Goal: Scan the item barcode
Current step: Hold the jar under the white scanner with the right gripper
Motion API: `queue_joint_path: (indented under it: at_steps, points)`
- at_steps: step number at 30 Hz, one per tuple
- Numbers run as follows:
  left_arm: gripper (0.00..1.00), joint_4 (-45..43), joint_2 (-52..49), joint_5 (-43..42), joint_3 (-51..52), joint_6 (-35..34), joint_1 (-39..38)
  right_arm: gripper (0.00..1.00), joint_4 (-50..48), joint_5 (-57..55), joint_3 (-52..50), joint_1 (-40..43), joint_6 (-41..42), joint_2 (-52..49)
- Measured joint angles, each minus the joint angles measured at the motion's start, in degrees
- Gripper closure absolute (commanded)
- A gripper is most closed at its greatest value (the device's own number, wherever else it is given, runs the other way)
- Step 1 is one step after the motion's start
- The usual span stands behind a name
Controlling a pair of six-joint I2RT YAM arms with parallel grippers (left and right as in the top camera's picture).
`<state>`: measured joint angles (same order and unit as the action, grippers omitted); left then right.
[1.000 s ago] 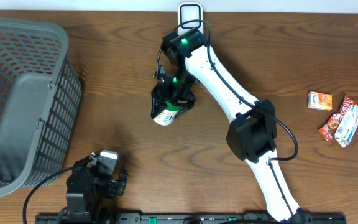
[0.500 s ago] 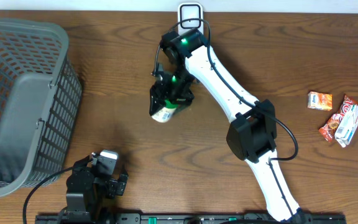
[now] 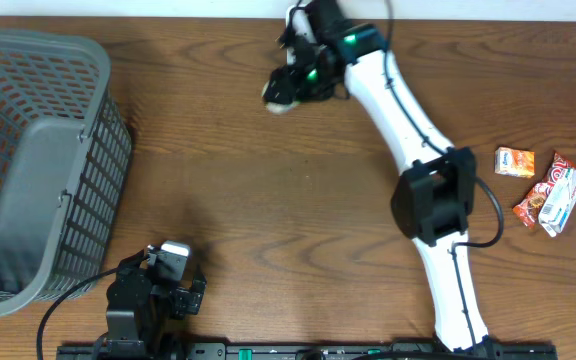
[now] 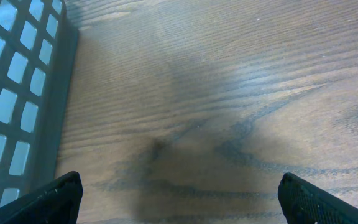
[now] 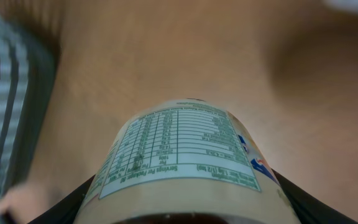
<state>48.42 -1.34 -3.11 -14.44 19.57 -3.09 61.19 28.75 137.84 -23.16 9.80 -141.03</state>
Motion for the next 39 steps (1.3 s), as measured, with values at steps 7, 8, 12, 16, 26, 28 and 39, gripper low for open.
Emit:
queue_joint_path:
  at_steps: [7, 8, 12, 16, 26, 28, 39]
  points:
    - [0.02, 0.0, 0.0, 0.0, 0.0, 0.0, 0.0, 0.3, -11.1, -1.2, 0.0, 5.8, 0.0, 0.0]
    - [0.02, 0.0, 0.0, 0.0, 0.0, 0.0, 0.0, 0.3, -13.2, -1.6, 0.0, 6.2, 0.0, 0.0]
    - [0.01, 0.0, 0.0, 0.0, 0.0, 0.0, 0.0, 0.29, -19.8, -3.1, 0.0, 6.4, 0.0, 0.0]
    - [0.02, 0.0, 0.0, 0.0, 0.0, 0.0, 0.0, 0.33, -27.1, -3.4, 0.0, 6.1, 0.0, -0.4]
    - [0.02, 0.0, 0.0, 0.0, 0.0, 0.0, 0.0, 0.25, -19.8, -5.4, 0.1, 5.8, -0.8, -1.4]
    - [0.01, 0.0, 0.0, 0.0, 0.0, 0.0, 0.0, 0.16, -16.1, -5.9, 0.1, 5.7, -1.7, -1.5]
    - [0.02, 0.0, 0.0, 0.0, 0.0, 0.0, 0.0, 0.11, -5.5, -10.7, 0.1, 5.6, -0.4, -1.7]
